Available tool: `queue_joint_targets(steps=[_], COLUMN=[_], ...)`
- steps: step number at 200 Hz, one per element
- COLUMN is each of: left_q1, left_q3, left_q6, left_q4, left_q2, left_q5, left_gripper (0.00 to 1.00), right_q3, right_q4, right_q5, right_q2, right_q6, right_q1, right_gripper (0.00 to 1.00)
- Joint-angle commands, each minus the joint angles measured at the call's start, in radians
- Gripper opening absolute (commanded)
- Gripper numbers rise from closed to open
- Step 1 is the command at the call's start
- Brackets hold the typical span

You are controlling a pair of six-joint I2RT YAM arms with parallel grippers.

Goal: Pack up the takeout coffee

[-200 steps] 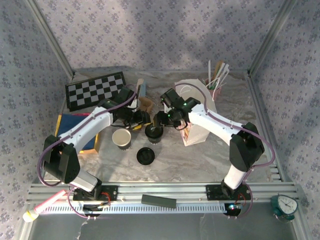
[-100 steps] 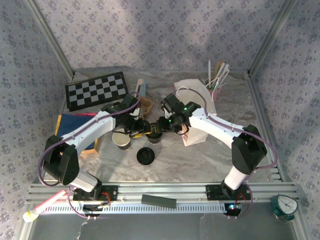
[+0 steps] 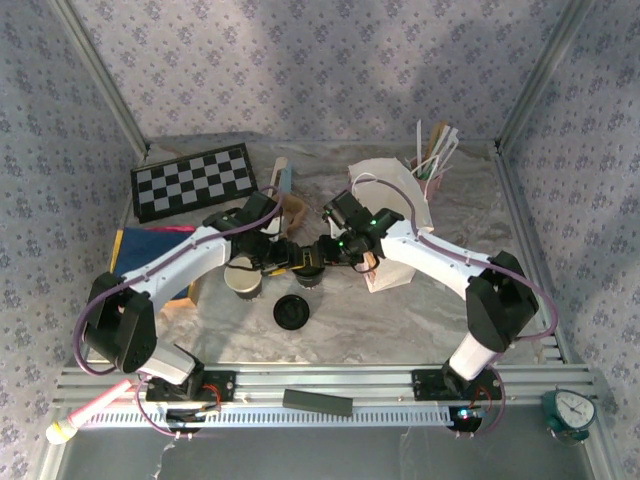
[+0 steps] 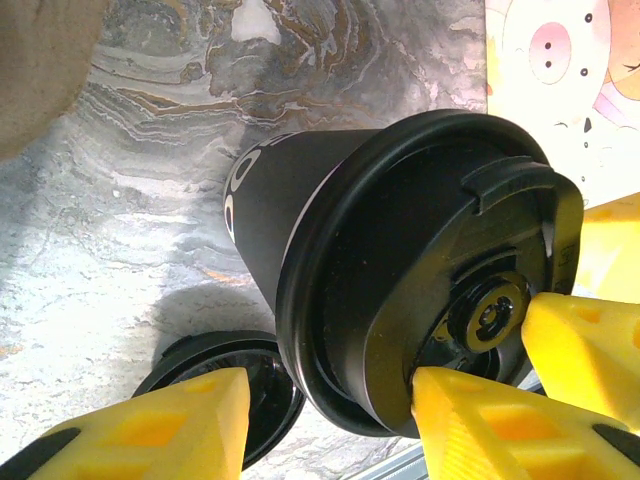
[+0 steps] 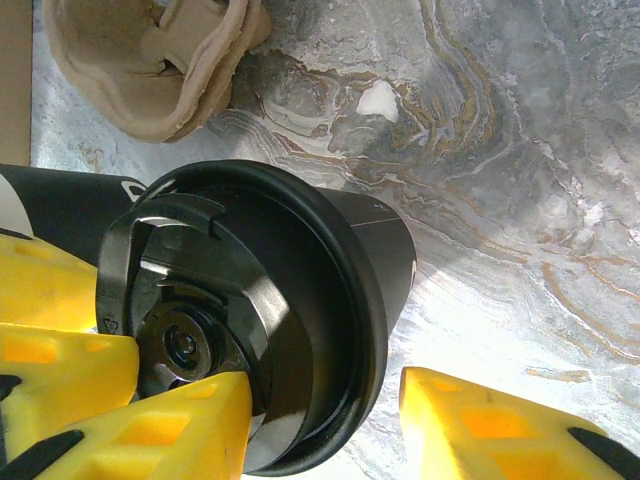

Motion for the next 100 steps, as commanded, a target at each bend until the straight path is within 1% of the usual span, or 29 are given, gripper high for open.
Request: queue_joint_targets(steps=[1,23,39,56,100], left_q1=[-0.021,-0.021,-0.019,-0.017,0.022], left_q3=[-0.033,0.025,0.072,0.118,0.193], left_q6=[0.022,0.02,0.019,0.013,-0.022], left_q4=[-0.119,-0.136,-0.154,-0.161,-0.128], left_q2=[0.045,0.036,0.033,0.03,0.001], left_q5=[-0.073,-0.074,-0.084,-0.09,-0.077], left_gripper=[0.48,0.49,0.52,0.53,0.62], right_q3=[-0.036,0.004,0.039,0.086,0.194], right_q4=[-0.104,-0.111,-0.117,-0.13,-0.188], right_q5=[0.038,0.035,0.036,0.034,0.058], right_q2=[0.025,0.02,0.018,0.024,0.033], right_q6=[-0.007,-0.014,-0.02,-0.032,-0.053], right_q1=[0.006,0.006,0.006,0.005,0.014], right_gripper=[0.44,0.46,0.47,0.49,0.55])
